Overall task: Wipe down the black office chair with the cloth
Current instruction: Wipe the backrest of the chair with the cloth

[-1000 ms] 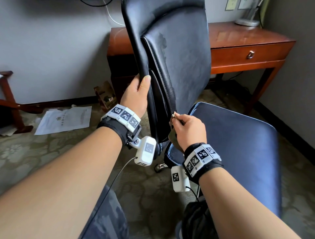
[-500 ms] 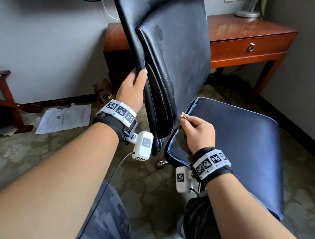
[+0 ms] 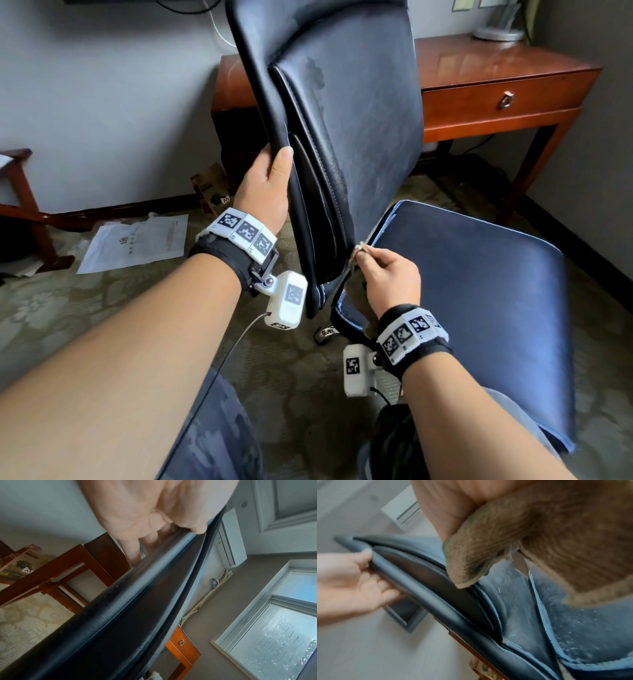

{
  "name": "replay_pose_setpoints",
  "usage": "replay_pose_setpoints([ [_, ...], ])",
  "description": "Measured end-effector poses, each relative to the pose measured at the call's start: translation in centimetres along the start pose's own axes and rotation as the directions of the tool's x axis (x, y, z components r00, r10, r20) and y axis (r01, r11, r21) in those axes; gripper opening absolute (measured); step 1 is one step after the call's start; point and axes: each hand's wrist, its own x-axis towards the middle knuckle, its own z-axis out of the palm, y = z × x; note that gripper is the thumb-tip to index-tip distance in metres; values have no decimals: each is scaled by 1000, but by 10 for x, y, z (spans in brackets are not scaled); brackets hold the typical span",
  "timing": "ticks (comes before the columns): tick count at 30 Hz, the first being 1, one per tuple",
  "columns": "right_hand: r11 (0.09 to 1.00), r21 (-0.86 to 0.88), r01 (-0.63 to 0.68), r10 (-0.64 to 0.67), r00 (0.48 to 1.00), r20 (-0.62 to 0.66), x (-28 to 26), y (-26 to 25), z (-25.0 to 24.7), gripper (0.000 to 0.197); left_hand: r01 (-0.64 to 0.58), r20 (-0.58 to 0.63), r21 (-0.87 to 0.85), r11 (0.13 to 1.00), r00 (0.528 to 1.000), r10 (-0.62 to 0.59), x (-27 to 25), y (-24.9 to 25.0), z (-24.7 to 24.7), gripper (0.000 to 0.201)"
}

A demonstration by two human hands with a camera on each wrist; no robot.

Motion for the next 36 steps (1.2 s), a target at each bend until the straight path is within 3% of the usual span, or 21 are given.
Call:
replay_pose_setpoints([
  [3, 989, 115, -98, 110, 989, -98, 8, 5, -11, 7, -5, -42, 146, 989, 999, 11, -13, 7, 1, 47],
  [5, 983, 118, -139, 152, 983, -107, 10, 9, -17, 8, -2, -30, 151, 988, 1000, 7, -20, 5, 3, 47],
  [10, 996, 85, 35, -36, 999, 0, -4, -2, -10, 8, 59, 25, 235, 970, 997, -67, -31, -19, 9, 53],
  [14, 994, -24, 105, -104, 993, 56, -8, -6, 5, 5, 112, 75, 281, 953, 988, -138, -43, -32, 18, 49],
  [18, 987, -122, 101, -97, 995, 35, -3, 2, 16, 19, 118, 63, 271, 955, 988, -140, -43, -41, 19, 48],
  [25, 940, -337, 49, 9, 985, 170, 4, 19, 20, 22, 145, 62, 278, 949, 984, -168, -35, -41, 20, 45],
  [31, 996, -63, -58, 58, 998, -6, 14, 16, -4, 15, 140, 46, 252, 957, 987, -157, -34, -43, 22, 49],
  [34, 999, 28, -40, 39, 999, 27, 10, 8, 0, 10, 127, 49, 247, 961, 988, -143, -38, -52, 24, 46],
  [36, 1000, -6, -16, 17, 996, 88, 6, 6, 11, 9, 133, 91, 283, 950, 982, -165, -43, -68, 27, 38],
])
